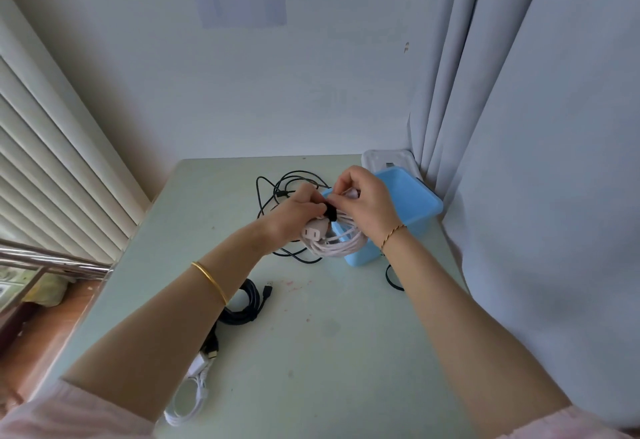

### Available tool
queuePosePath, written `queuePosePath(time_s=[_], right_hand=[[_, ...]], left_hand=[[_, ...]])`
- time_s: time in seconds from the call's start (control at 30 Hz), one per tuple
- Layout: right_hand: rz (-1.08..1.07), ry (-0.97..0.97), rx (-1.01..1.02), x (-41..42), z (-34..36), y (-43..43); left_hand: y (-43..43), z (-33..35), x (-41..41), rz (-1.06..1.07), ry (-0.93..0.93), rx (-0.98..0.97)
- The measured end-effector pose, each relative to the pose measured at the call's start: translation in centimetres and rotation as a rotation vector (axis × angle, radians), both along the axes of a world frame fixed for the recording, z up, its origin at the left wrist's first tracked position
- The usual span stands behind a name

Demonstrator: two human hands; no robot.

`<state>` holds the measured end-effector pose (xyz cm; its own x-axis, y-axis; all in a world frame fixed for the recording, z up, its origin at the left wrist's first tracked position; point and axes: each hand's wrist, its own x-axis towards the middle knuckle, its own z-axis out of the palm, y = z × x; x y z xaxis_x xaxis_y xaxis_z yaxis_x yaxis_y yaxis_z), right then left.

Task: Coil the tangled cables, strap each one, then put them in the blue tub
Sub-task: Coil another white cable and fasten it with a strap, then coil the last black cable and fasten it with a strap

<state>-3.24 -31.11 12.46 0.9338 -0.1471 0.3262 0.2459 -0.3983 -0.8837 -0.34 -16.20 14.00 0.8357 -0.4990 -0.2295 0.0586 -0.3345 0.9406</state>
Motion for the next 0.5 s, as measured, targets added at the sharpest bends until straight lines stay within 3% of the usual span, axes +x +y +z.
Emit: queuePosePath(time_s=[0.1,0.2,0.3,0.43,0.5], right_hand=[[0.024,0.018,-0.062,-0.1,-0.6,1.0],[0.033,0.169,0.013,0.0,-1.9,1.7],[0.002,0.37,0.259,-0.3,-3.1,2.4],[0.166,0.801,0.254,-1.9,-6.0,3.6],[0.265,0.909,0.222,-2.8,-8.4,4.6]], left_hand=[[0.7,-1.4,-0.4,0.029,0.06,-0.024],[2.0,-2.7,-0.4,0.019,0.137,-0.033],[3.6,-4.2,-0.6,0.004,0.261,-0.03],[6.2,-6.9,-1.6,-0.004,0.409,0.004],[7.4,-8.9,-2.1,-0.029,0.479,0.051]])
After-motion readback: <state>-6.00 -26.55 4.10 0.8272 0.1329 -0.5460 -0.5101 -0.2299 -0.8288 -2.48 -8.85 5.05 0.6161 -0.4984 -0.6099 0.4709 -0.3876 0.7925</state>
